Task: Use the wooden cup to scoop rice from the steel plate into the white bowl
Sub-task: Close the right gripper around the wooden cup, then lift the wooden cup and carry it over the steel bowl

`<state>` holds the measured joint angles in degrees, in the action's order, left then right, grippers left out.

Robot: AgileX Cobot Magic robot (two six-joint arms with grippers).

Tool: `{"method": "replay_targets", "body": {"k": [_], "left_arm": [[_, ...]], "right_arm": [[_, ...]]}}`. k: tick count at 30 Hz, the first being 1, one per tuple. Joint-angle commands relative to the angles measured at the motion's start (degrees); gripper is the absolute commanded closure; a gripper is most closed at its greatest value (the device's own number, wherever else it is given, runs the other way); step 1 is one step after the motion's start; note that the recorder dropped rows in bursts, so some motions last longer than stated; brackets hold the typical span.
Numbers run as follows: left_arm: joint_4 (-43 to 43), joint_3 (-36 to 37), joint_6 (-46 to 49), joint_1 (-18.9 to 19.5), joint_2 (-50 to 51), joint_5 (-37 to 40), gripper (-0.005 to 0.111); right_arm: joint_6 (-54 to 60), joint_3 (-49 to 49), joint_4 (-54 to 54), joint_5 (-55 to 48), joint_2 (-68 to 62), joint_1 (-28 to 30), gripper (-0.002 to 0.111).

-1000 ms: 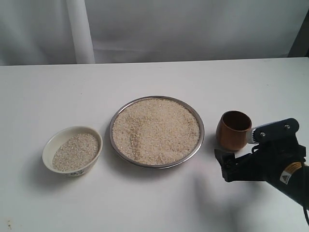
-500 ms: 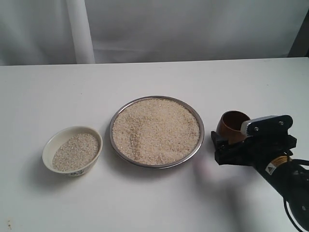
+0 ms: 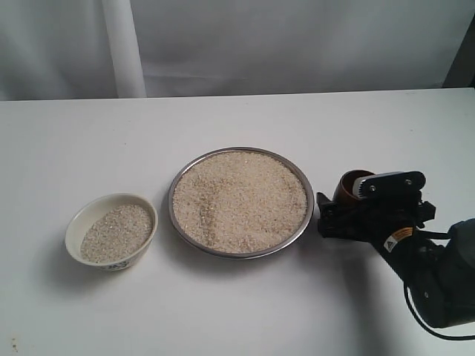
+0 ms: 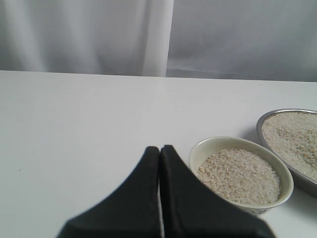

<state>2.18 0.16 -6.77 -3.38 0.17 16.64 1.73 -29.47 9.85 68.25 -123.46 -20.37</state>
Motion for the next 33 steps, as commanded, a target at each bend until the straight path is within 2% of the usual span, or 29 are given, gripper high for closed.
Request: {"method": "replay_targets", "body": {"k": [1, 13, 18, 28, 29, 30, 31, 32, 33], "left_arm": [[-0.43, -0.16, -0.32, -0.24, -0.17, -0.28, 0.107], [-0.43, -0.16, -0.16, -0.24, -0.17, -0.28, 0.107], [-0.43, -0.16, -0.32, -0.24, -0.17, -0.28, 0.107], [-0.43, -0.16, -0.21, -0.24, -0.17, -0.28, 0.107], [-0.43, -0.16, -0.21, -0.24, -0.17, -0.28, 0.107], [-0.43, -0.16, -0.21, -0.24, -0.17, -0.28, 0.107], [-0.43, -0.16, -0.21, -0.24, -0.17, -0.28, 0.107], [-0.43, -0.16, -0.21, -0.24, -0.17, -0.28, 0.107], [-0.43, -0.16, -0.21, -0.24, -0.17, -0.28, 0.107]], "right_arm": [[0.46, -0.68, 0.87, 0.44, -0.97, 0.43, 0.006], [0.46, -0.68, 1.49, 1.71, -0.97, 0.43, 0.008], [0.46, -0.68, 1.49, 1.71, -0.97, 0.43, 0.015], [1.04, -0.68, 1.49, -0.44, -0.97, 0.43, 0.045], [1.04, -0.68, 1.38, -0.44, -0.97, 0.43, 0.055], [1.04, -0.68, 1.25, -0.44, -0.97, 0.43, 0.059], [1.04, -0.68, 1.25, -0.44, -0.97, 0.43, 0.073], [1.04, -0.68, 1.25, -0.44, -0.97, 0.43, 0.081], [1.04, -0.68, 0.82, -0.44, -0.97, 0.43, 0.095]]}}
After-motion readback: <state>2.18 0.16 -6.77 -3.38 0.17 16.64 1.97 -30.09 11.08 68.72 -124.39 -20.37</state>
